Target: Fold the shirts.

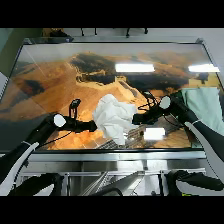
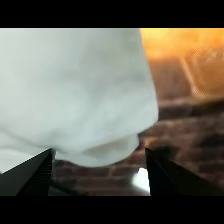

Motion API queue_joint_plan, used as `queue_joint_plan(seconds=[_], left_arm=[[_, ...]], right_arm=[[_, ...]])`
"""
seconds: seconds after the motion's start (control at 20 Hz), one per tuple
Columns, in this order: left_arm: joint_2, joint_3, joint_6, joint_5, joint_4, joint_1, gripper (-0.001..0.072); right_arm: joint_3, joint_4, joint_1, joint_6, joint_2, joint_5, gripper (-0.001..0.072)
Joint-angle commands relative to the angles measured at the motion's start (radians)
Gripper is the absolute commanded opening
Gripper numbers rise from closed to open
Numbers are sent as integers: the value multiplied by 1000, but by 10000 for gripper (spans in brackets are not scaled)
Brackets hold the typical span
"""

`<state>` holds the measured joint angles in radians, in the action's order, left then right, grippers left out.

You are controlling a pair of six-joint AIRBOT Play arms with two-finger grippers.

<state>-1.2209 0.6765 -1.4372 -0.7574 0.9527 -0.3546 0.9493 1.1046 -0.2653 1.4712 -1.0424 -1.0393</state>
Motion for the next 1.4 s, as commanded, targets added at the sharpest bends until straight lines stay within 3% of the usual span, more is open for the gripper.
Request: queue_joint_plan(seconds=[0.0, 0.05, 0.1, 0.15, 0.2, 0.25, 0.35, 0.4, 0.9, 1.2, 1.35], left_arm=[[-82, 1, 148, 113, -204, -26, 700], [-103, 31, 155, 108, -205, -39, 700], [-122, 61, 166, 106, -204, -52, 698], [-136, 88, 166, 108, -203, -61, 532], [-146, 109, 166, 111, -203, -60, 285], [-156, 128, 166, 111, -203, -60, 122], [-162, 149, 165, 97, -196, -34, 106], [-160, 156, 168, 75, -192, -16, 14], [152, 360, 206, -132, -188, 158, 13], [317, 747, 206, -209, -166, 162, 14], [387, 967, 171, -254, -14, 204, 14]], right_arm=[[0, -33, 2, -47, -53, 125, 624], [5, -68, 2, -85, -67, 131, 618], [9, -115, 2, -133, -80, 131, 501], [10, -158, 2, -174, -88, 136, 351], [10, -177, 2, -203, -92, 148, 295], [10, -181, 2, -213, -91, 168, 287], [22, -180, 3, -254, -87, 190, 24], [36, -178, 8, -262, -85, 189, 27], [257, -175, 79, -284, 94, 133, 25], [605, -174, 79, -370, 284, 133, 25], [779, -76, 79, -394, 371, 133, 25]])
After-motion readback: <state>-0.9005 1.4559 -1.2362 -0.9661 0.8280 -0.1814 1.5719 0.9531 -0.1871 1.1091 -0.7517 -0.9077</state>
